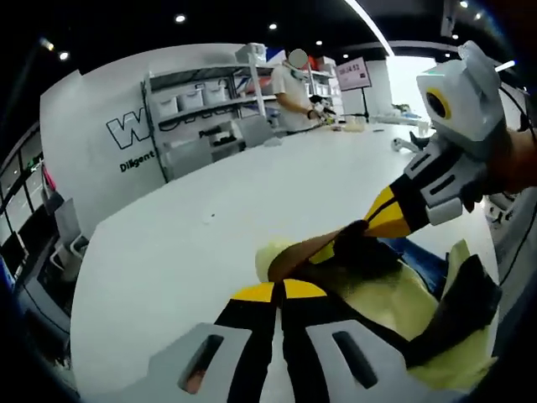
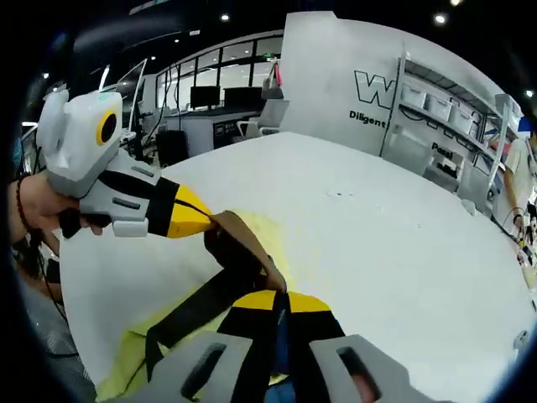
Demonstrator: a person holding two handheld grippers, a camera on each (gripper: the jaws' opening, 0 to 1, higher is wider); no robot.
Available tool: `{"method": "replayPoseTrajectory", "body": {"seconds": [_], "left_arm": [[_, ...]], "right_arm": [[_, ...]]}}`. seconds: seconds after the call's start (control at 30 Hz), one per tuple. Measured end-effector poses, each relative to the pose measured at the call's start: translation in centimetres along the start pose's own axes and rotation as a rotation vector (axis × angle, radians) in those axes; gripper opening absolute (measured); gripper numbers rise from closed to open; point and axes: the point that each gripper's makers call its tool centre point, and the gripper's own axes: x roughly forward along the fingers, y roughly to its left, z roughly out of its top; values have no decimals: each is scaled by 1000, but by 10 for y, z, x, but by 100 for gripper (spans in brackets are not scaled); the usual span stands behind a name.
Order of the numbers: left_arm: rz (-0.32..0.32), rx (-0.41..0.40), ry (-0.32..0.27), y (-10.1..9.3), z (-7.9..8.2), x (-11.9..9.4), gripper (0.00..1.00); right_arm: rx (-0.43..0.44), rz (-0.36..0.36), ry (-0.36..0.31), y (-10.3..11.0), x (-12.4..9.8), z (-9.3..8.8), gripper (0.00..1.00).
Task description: Fold the garment on the visible template until the final outline fits inside the template.
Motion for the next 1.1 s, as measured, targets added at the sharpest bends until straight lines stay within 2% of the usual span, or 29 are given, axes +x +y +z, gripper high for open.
{"method": "replayPoseTrajectory", "body": {"seconds": [0.3, 0.57, 0.73, 0.97, 1.1], "left_arm": [[9, 57, 23, 15, 15, 10, 0], [-18, 125, 43, 22, 25, 27, 0], [-23, 125, 52, 28, 28, 37, 0], [-44, 131, 99, 33, 24, 54, 0], [-61, 115, 98, 37, 26, 63, 0]], "right_arm": [[-47, -22, -25, -22, 4, 17, 0], [-72, -45, -28, -45, 13, 26, 0], [-114, -58, -23, -52, 23, 28, 0], [-126, -59, -12, -64, 40, 27, 0], [-145, -69, 5, -72, 47, 25, 0]]}}
